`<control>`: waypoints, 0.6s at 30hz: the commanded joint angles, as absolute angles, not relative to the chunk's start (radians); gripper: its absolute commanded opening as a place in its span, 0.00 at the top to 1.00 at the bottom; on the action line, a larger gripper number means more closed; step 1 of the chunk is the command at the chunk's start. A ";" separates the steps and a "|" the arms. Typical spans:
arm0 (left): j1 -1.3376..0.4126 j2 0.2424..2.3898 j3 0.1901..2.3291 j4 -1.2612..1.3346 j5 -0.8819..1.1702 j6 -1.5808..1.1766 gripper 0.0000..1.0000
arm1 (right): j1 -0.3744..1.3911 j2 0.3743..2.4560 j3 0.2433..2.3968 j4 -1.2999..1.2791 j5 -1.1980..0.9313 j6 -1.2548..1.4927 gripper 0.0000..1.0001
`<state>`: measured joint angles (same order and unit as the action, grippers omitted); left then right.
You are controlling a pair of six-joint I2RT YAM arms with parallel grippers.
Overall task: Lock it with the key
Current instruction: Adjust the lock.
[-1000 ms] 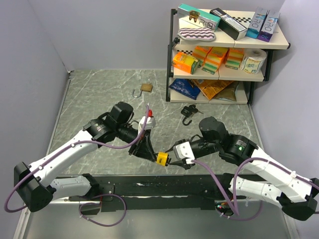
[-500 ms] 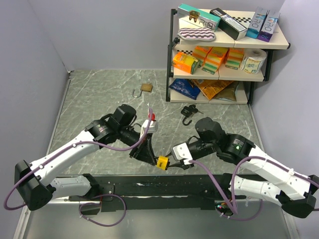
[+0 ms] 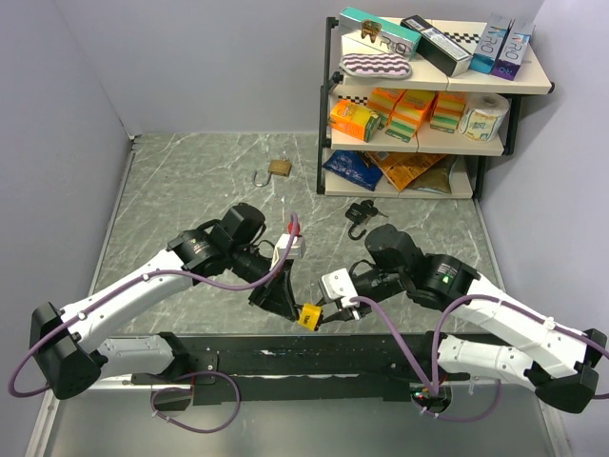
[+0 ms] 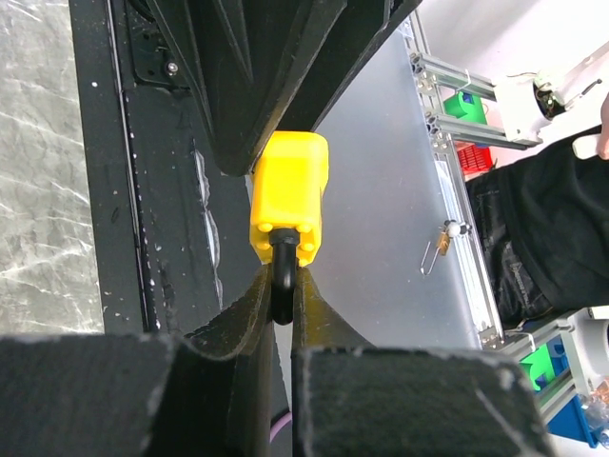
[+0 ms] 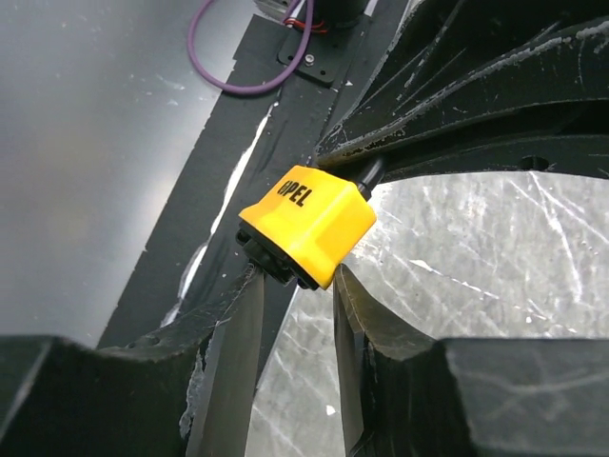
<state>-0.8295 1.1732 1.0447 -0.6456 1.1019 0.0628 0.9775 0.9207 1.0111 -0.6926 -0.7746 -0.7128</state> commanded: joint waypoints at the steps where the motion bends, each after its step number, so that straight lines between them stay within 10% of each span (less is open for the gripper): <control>1: -0.864 1.172 1.065 -0.492 1.157 0.058 0.99 | 0.980 0.948 1.038 -0.313 -0.704 -0.667 0.70; 11: -0.742 1.138 1.023 -0.612 1.096 0.049 0.99 | 0.931 0.876 1.011 -0.575 -0.525 -0.686 0.17; 18: -0.693 1.166 0.976 -0.444 0.994 -0.289 0.99 | 0.910 0.906 1.067 -0.715 -0.420 -0.644 0.09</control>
